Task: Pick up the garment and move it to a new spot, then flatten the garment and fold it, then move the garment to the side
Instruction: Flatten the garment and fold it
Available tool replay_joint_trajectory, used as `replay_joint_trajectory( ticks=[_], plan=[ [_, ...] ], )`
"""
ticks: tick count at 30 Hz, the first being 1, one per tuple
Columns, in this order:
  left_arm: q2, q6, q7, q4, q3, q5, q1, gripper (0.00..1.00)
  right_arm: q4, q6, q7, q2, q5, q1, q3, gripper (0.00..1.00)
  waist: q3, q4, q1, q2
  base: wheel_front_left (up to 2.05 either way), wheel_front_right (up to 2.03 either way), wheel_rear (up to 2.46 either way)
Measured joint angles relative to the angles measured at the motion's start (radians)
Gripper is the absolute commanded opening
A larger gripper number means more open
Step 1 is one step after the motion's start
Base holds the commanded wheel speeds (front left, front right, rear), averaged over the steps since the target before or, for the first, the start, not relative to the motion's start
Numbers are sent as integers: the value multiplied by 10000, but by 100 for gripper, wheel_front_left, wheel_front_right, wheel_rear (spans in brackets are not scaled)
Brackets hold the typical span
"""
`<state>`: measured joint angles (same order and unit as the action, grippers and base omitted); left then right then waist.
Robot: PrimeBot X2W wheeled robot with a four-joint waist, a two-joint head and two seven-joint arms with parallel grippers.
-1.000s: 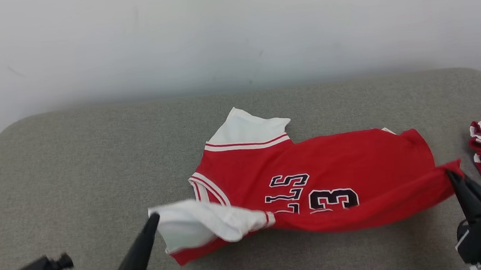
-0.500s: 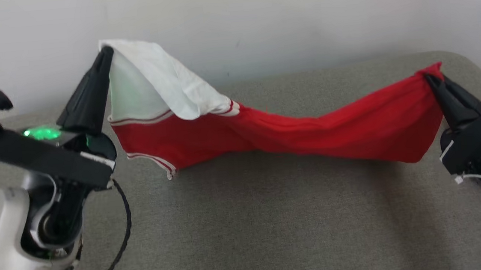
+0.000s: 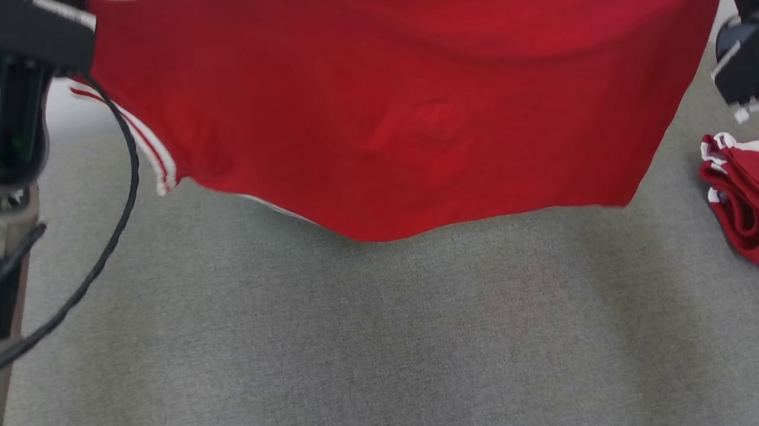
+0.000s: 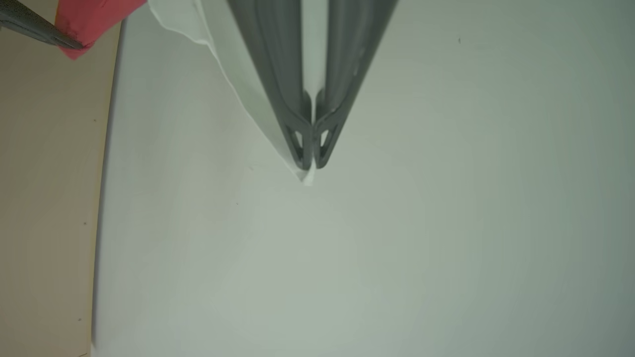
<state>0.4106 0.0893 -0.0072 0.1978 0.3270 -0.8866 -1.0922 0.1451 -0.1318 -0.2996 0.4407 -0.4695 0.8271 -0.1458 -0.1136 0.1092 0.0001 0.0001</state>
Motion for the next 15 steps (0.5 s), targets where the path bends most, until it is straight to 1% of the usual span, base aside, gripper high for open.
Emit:
replay_joint_trajectory(
  ticks=[4,8,11,15],
  plan=[
    [-75,4,-111,625,222,533,-956,0,571,0,109,-6,-144,1006,-437,0,-382,110,0,0,0,0,0],
    [86,-50,-433,1041,301,1241,-2141,0,1016,0,245,67,-330,1996,-907,0,-898,225,0,0,0,0,0],
    [247,-213,-727,1302,441,2025,-3057,0,1373,0,408,69,-426,2743,-1147,0,-1373,326,1,0,0,0,0],
    [424,-451,-1185,1570,675,3007,-4211,0,2050,0,915,-134,-477,3815,-1106,0,-2086,489,1,0,0,0,0]
  ],
)
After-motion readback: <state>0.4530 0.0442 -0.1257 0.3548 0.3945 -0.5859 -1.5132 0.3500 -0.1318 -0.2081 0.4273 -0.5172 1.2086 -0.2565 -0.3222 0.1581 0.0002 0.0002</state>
